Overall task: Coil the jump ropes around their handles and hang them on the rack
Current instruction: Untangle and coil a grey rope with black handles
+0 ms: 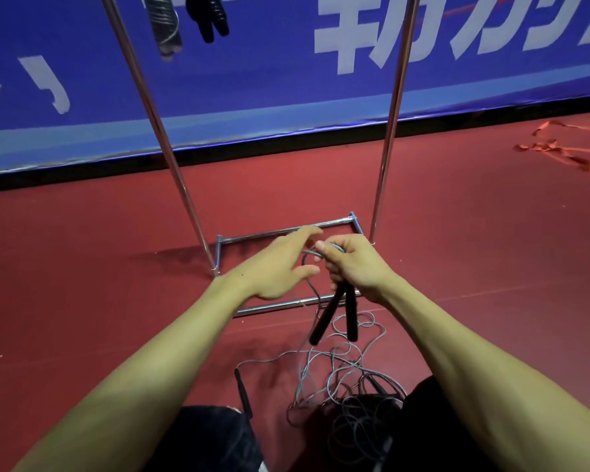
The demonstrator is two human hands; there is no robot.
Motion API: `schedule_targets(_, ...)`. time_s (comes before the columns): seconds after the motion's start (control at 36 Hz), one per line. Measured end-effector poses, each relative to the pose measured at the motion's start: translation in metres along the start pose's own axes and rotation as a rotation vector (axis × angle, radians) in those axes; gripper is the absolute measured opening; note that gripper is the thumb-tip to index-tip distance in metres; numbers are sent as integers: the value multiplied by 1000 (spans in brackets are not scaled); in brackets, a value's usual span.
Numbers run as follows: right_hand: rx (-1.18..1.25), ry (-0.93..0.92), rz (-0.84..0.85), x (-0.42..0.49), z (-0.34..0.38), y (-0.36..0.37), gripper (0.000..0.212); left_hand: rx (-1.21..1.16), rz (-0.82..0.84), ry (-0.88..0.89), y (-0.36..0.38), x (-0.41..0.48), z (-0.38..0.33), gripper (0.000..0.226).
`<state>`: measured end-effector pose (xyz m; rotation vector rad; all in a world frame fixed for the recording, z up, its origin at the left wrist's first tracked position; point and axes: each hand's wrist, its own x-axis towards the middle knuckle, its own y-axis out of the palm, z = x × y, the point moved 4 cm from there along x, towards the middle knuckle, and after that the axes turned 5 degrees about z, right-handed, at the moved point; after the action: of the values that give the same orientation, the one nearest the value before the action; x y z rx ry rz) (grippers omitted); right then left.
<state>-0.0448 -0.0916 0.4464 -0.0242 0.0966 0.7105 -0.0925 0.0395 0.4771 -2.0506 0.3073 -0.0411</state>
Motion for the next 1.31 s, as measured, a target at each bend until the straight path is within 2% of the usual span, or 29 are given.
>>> schedule_targets(0.06, 10, 26, 48, 2, -3, 5, 34, -32, -58, 23, 0, 2, -4, 36)
schedule_targets(0.11, 36, 54, 96, 7, -12, 8, 30, 99, -95, -3, 0, 8, 6, 23)
schedule_targets(0.19, 66, 85, 137, 15, -27, 5, 28, 254, -88, 25, 12, 15, 29, 34)
schedule_targets(0.25, 76, 109, 148, 19, -38, 1, 30, 260, -85, 50, 22, 18, 41, 34)
schedule_targets(0.31, 66, 135, 163, 24, -48, 0, 31, 188, -163, 104, 30, 20, 53, 34)
schedule_targets(0.39, 127, 198, 167, 33, -62, -1, 27, 209, -286, 112, 33, 22, 68, 51)
schedule_targets(0.53, 123, 259, 179, 47, -76, -11, 26, 165, -400, 78, 32, 25, 96, 38)
schedule_targets(0.58, 38, 252, 171, 52, -79, -11, 26, 102, -441, 39, 35, 27, 104, 32)
schedule_targets(0.67, -29, 224, 157, 62, -83, -9, 35, -103, -360, -50, 49, 35, 107, 16)
schedule_targets(0.75, 38, 220, 157, 68, -82, -4, 42, -408, -146, -105, 72, 41, 104, 39)
schedule_targets(0.81, 89, 210, 140, 71, -81, 0, 48, -474, -66, -138, 80, 42, 100, 50)
schedule_targets(0.86, 75, 202, 127, 72, -83, 3, 51, -522, -24, -152, 84, 42, 97, 42)
schedule_targets(0.94, 9, 222, 121, 74, -85, 5, 42, -604, -58, -147, 80, 42, 89, 20)
schedule_targets(1.03, -27, 253, 192, 73, -82, 5, 36, -655, -114, -143, 76, 39, 93, 30)
schedule_targets(1.14, -51, 297, 370, 66, -75, -3, 37, -719, -217, -166, 67, 37, 102, 26)
schedule_targets(1.19, -147, 344, 427, 62, -78, -9, 35, -750, -295, -177, 61, 35, 107, 26)
schedule_targets(1.25, -210, 356, 430, 61, -80, -15, 28, -761, -355, -198, 55, 34, 114, 26)
schedule_targets(1.31, -202, 311, 407, 61, -79, -18, 22, -791, -344, -207, 55, 33, 118, 28)
